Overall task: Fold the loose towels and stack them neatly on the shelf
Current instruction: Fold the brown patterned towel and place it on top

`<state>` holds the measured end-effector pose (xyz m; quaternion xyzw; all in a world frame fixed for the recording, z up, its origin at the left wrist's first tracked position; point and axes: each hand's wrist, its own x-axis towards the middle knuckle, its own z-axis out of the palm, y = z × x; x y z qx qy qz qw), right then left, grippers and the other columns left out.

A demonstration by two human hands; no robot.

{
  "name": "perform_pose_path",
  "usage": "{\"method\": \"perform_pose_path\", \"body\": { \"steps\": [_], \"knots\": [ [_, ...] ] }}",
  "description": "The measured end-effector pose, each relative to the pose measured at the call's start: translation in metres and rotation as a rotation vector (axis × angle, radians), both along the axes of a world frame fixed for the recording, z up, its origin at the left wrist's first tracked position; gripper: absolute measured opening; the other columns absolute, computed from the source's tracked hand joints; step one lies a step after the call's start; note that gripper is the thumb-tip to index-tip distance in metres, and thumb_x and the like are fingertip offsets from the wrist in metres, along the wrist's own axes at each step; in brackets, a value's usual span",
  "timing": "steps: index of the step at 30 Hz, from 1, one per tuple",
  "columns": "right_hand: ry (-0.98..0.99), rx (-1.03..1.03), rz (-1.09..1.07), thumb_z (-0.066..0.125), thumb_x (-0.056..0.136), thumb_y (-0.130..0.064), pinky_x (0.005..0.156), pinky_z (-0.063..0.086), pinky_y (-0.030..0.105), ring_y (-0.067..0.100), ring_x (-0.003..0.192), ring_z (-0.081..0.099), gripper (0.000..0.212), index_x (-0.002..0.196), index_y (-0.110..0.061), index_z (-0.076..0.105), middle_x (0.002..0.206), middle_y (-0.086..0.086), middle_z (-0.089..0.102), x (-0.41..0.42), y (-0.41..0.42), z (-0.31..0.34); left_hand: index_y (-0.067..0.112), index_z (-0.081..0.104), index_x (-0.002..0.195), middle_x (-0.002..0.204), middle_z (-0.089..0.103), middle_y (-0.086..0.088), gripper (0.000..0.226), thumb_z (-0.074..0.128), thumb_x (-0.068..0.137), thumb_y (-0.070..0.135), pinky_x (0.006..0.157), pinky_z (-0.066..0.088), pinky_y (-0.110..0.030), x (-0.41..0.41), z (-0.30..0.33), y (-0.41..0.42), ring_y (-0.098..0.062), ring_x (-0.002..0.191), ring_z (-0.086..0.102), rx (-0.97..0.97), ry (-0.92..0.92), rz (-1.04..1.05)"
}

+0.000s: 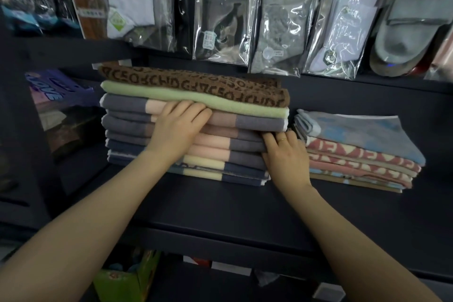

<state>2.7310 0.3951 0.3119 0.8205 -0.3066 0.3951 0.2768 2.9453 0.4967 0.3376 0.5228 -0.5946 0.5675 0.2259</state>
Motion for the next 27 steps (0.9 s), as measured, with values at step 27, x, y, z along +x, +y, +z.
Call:
{"method": "perform_pose_path", "body": {
  "steps": [27],
  "knots": [
    [0.112,-0.101,0.104,0.063,0.076,-0.014,0.080,0.048,0.038,0.033,0.095,0.062,0.015,0.091,-0.013,0.063,0.115,0.017,0.062,0.043,-0.014,0.047,0.004,0.065,0.084,0.080,0.065,-0.013,0.023,0.045,0.075,0.011,0.061,0.048,-0.035,0.048,0.019,0.054,-0.031,0.069,0.062,0.164,0.232,0.281]
  ]
}}
